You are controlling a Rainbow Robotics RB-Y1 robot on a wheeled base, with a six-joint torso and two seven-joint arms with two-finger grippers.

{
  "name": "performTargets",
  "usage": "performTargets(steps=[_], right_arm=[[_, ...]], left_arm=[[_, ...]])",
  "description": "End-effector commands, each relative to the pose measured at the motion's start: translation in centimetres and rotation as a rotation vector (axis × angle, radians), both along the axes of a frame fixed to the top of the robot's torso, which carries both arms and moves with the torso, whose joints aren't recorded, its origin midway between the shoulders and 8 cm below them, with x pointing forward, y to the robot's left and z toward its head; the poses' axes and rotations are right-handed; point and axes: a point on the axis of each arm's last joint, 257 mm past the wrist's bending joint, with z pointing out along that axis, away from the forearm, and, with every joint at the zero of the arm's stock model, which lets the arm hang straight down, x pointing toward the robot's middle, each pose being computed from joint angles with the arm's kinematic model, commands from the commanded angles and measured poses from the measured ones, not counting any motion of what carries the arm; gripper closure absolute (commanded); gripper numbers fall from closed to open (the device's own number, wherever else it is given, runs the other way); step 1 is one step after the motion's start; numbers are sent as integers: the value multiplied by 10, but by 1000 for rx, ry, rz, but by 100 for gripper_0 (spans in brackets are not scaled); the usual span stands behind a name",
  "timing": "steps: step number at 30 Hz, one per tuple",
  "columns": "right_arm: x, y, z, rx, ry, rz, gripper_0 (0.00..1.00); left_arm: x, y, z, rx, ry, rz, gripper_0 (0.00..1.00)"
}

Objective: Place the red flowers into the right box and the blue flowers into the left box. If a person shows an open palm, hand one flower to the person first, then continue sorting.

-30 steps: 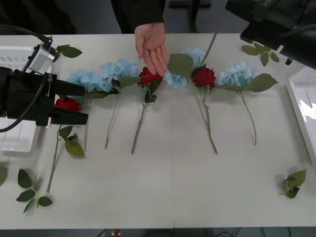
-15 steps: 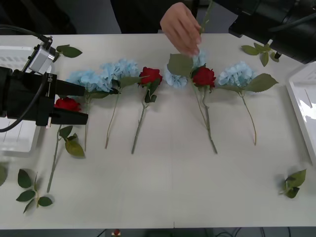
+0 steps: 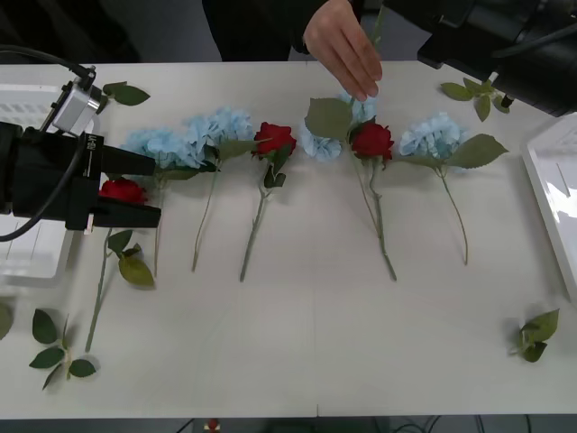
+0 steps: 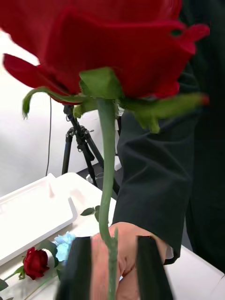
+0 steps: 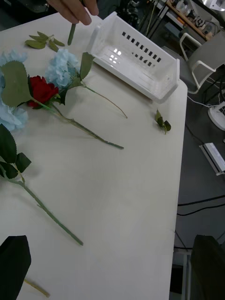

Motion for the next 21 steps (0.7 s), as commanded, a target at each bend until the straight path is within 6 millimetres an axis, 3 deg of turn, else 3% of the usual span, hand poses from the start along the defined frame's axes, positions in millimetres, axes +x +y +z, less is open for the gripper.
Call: performTargets(steps=[1, 17, 19, 21], right_arm=[[-11, 4, 22, -15, -79, 5, 0], [-11, 4, 22, -15, -79, 5, 0], [-7, -3, -6, -66, -25, 2, 0], [-7, -12, -9, -115, -23, -5, 0]], left_arm=[[-3, 1, -6, -11, 43, 23, 0], [-1, 1, -5, -15, 41, 28, 0], [-1, 1, -5, -13, 40, 28, 0], [-1, 1, -5, -15, 40, 28, 0]])
